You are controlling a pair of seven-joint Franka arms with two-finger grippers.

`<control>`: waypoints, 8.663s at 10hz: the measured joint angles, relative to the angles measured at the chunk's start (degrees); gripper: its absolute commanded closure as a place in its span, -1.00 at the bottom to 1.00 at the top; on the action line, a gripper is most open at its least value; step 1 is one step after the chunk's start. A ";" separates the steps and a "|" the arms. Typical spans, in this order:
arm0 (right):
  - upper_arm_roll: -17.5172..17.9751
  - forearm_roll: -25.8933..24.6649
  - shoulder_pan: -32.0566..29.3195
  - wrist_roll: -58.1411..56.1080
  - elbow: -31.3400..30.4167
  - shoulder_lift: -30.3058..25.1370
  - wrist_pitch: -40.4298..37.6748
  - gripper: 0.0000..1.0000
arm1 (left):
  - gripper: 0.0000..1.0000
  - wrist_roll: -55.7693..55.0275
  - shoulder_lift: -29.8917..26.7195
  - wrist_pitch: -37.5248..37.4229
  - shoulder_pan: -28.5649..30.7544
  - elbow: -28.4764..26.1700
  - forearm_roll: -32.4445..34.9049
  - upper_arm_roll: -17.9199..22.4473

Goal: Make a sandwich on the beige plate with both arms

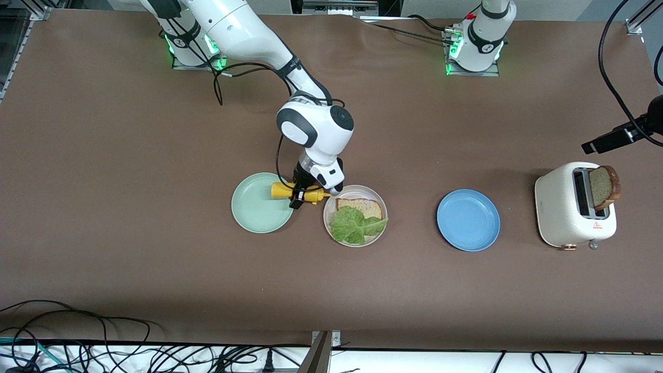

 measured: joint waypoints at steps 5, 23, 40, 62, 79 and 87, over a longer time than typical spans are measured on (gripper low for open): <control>-5.83 14.64 -0.73 -7.81 3.66 -5.56 -2.21 1.00 | -1.00 0.00 0.87 0.50 0.07 -0.05 0.16 0.27; -15.43 95.03 -47.63 -121.64 -46.71 -27.64 -14.93 1.00 | -1.00 14.61 16.54 14.79 8.45 -0.37 14.03 0.56; -11.20 101.59 -56.53 -135.39 -47.03 -16.36 -21.71 -1.00 | -0.93 19.03 13.48 14.45 13.14 -12.33 10.81 -0.73; -1.83 41.76 -53.27 -19.15 -9.74 -40.14 -35.84 -1.00 | 1.00 33.57 13.99 14.97 14.93 -10.72 10.83 -0.63; 1.10 33.96 -48.13 27.10 -7.90 -46.01 -28.13 -1.00 | 1.00 29.94 7.94 2.39 4.40 -2.99 -0.73 -1.68; 1.16 34.15 -47.73 27.13 -8.75 -42.73 -29.78 -1.00 | 1.00 27.19 8.95 12.61 -3.07 -13.34 -37.19 -2.12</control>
